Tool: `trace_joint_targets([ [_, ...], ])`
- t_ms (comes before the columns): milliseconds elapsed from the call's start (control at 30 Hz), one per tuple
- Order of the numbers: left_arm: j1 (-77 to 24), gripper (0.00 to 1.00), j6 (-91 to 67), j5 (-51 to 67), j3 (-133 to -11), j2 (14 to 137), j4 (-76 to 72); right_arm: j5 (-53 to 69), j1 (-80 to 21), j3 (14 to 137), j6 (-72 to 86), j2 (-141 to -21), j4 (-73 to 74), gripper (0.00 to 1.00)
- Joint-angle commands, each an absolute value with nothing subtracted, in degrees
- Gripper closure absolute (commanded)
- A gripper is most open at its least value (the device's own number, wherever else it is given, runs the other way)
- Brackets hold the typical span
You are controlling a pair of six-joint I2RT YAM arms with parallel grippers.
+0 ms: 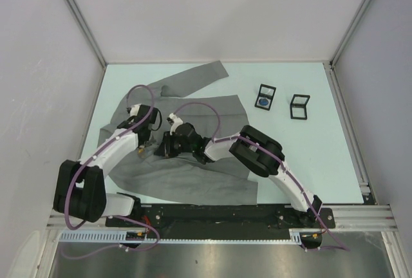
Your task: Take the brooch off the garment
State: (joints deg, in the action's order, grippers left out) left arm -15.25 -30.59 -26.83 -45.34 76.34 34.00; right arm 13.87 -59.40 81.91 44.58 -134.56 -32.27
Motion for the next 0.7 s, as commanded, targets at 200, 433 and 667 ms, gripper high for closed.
trace_joint_targets([
  [200,-15.5,0.54,-29.2,-27.2,-45.4,80.6,34.4,17.3,-58.4,84.0,42.9,-131.7,-30.4,0.76],
  [433,-15.5,0.53,-29.4,-28.7,-46.0,85.9,34.1,17.5,-58.2,83.9,43.8,-132.1,-30.6,0.76],
  [667,-15.0,0.57,-31.9,-30.4,-46.8,88.7,36.1,17.9,-57.7,83.8,44.7,-132.6,-31.2,0.76],
])
